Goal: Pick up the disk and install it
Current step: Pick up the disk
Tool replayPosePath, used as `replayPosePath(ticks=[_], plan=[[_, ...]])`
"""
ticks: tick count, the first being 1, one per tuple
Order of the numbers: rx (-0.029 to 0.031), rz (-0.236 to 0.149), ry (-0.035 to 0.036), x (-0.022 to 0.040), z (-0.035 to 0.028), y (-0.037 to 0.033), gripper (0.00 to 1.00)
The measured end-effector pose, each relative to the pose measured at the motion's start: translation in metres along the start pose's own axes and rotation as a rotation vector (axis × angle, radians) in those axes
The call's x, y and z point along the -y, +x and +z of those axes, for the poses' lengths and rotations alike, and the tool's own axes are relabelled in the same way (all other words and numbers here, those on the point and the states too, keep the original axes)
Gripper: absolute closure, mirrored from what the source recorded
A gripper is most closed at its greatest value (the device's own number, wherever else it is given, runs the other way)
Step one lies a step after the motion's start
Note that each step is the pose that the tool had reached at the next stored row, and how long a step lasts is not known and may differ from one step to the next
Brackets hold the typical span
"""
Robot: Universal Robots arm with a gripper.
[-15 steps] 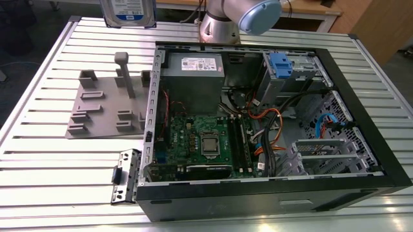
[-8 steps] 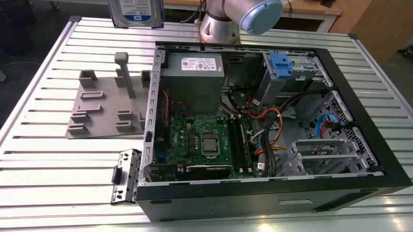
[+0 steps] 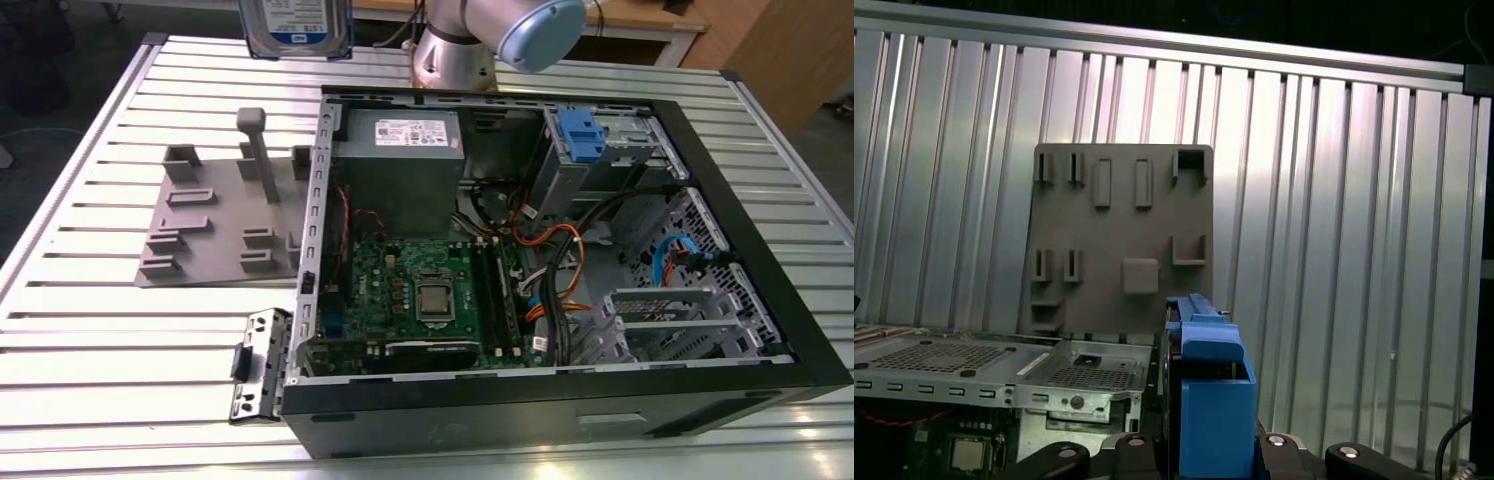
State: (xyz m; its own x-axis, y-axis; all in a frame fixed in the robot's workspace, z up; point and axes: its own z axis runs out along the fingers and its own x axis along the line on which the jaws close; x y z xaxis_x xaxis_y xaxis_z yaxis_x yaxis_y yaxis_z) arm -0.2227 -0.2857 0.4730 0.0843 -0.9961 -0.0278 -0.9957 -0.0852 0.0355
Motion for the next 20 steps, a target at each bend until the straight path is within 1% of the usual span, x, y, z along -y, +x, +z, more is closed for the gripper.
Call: replayPosePath(ticks=[4, 13, 17, 20], plan=[[-0.0001, 0.000, -0.0003, 0.0060, -0.0003, 0.0008, 0.64], [-0.0001, 0.000, -0.0004, 0.0165, -0.0007, 0.0026, 0.64], [0.0000, 0.000, -0.0004, 0.0188, -0.0008, 0.0049, 0.64], [0.0000, 0.000, -0.0005, 0.0190, -0.0010, 0.0092, 0.64]])
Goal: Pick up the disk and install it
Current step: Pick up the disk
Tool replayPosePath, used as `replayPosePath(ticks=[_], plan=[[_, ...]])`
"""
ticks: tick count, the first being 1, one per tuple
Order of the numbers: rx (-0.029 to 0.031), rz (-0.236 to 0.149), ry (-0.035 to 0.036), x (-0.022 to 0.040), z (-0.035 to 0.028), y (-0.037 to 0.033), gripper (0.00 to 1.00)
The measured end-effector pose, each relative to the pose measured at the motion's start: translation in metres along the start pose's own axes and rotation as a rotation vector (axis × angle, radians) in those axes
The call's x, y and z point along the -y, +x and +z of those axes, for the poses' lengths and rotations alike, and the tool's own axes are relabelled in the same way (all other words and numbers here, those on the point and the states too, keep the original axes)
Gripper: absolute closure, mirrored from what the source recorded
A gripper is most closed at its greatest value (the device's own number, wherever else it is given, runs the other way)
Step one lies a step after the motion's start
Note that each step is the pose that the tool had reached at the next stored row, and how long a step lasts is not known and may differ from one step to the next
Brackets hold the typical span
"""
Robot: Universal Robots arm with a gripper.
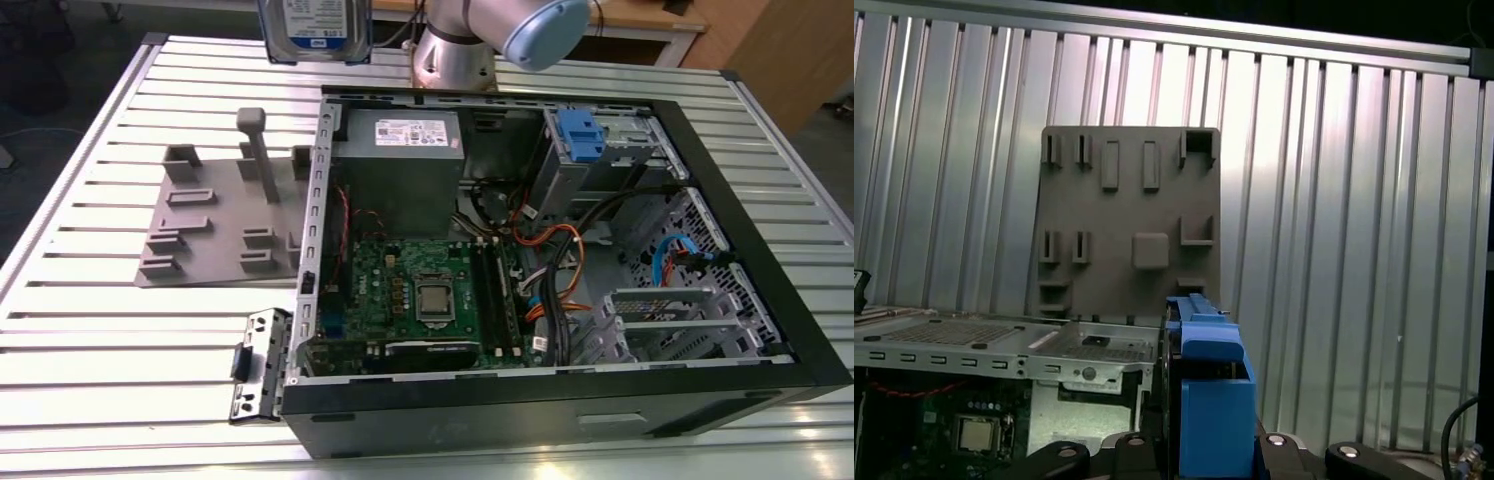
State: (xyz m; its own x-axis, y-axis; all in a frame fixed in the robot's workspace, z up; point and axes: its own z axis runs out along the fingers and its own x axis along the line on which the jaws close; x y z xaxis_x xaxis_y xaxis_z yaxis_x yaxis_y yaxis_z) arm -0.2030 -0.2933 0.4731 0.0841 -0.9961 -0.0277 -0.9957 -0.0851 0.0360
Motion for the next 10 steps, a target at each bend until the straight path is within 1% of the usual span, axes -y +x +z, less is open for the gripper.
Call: replayPosePath(ticks=[5, 10], plan=[[0.0000, 0.000, 0.0000, -0.0005, -0.0002, 0.0081, 0.64], [0.0000, 0.000, 0.0000, -0.0010, -0.0004, 0.0139, 0.64]])
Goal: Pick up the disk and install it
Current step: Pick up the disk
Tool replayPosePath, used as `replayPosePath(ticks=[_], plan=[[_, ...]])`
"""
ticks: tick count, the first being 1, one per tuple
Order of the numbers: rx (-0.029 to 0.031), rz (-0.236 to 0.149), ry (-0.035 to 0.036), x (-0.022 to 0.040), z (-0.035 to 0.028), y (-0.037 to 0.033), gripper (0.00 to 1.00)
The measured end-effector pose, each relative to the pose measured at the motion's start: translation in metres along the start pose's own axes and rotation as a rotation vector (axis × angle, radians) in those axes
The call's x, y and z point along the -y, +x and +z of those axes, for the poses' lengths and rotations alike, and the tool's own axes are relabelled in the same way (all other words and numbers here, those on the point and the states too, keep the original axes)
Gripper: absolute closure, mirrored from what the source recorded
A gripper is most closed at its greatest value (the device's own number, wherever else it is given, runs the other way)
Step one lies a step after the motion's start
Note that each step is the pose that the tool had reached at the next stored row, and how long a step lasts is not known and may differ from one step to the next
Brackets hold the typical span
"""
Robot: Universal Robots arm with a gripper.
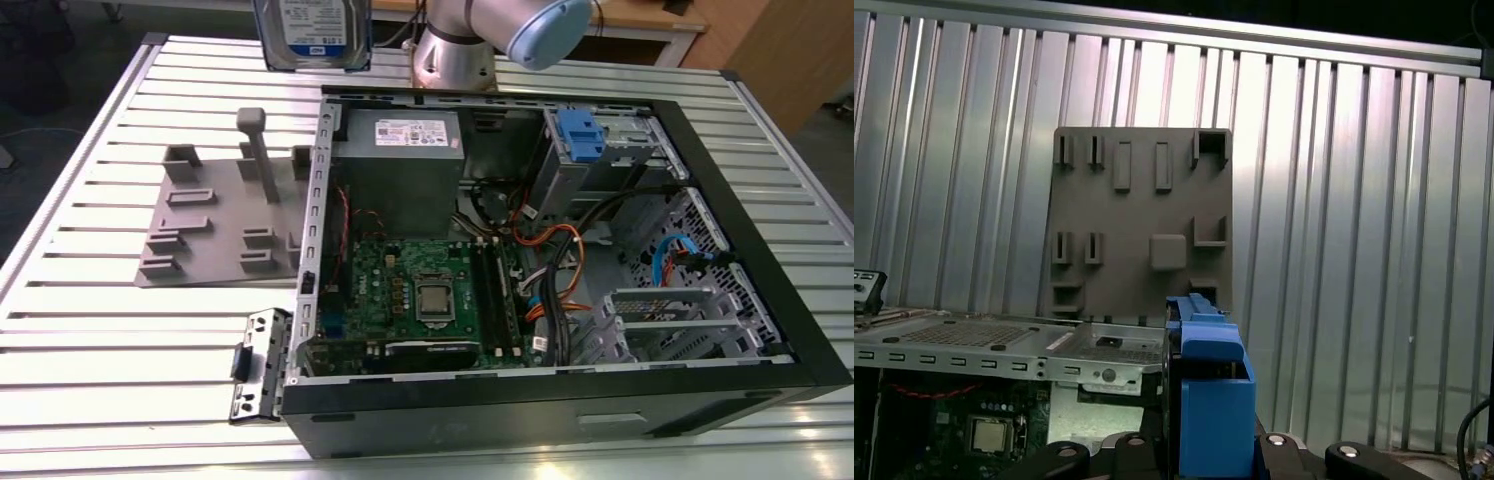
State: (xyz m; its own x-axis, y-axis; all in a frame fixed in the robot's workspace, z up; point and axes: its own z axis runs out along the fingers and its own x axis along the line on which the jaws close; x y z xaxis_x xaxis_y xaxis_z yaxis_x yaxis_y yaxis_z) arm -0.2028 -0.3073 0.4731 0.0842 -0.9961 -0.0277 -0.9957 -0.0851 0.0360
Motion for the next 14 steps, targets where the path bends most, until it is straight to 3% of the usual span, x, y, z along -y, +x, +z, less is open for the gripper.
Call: replayPosePath(ticks=[14], plan=[[0.0000, 0.000, 0.0001, -0.0011, -0.0003, 0.0134, 0.64]])
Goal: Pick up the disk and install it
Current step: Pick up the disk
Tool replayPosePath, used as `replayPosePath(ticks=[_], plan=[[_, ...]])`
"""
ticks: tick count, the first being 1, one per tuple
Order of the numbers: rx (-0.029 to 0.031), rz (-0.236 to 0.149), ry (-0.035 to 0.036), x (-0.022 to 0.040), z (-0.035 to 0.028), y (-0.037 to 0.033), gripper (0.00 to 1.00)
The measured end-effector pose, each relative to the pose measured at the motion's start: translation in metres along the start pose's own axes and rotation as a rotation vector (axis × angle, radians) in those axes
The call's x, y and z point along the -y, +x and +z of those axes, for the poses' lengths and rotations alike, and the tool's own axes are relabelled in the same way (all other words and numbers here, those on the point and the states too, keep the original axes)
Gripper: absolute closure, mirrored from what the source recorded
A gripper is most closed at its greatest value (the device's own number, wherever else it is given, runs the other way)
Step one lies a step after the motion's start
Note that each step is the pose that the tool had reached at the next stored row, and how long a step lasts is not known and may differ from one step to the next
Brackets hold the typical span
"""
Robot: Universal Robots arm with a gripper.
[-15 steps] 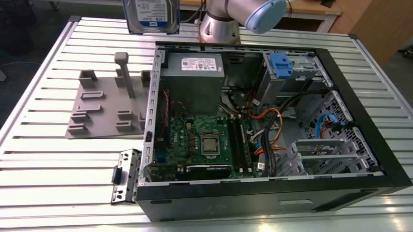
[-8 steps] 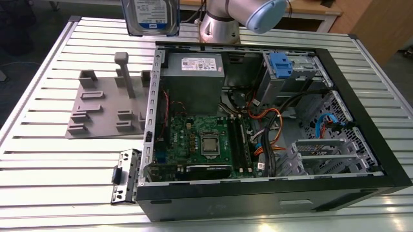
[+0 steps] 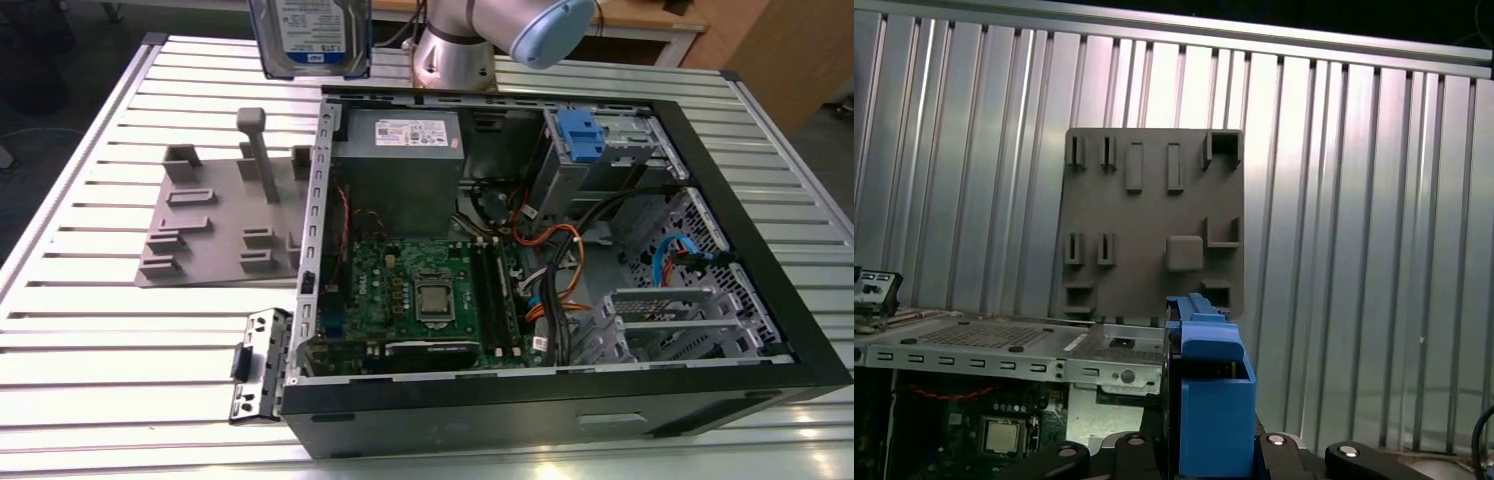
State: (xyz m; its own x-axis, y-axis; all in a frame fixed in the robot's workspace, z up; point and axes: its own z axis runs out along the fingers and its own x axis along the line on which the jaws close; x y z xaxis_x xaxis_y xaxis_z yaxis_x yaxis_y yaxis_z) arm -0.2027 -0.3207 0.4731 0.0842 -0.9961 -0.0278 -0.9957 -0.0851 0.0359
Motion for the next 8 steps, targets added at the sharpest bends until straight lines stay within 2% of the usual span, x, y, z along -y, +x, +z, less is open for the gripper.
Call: replayPosePath(ticks=[8], plan=[[0.0000, 0.000, 0.0000, -0.0005, -0.0001, 0.0058, 0.64]])
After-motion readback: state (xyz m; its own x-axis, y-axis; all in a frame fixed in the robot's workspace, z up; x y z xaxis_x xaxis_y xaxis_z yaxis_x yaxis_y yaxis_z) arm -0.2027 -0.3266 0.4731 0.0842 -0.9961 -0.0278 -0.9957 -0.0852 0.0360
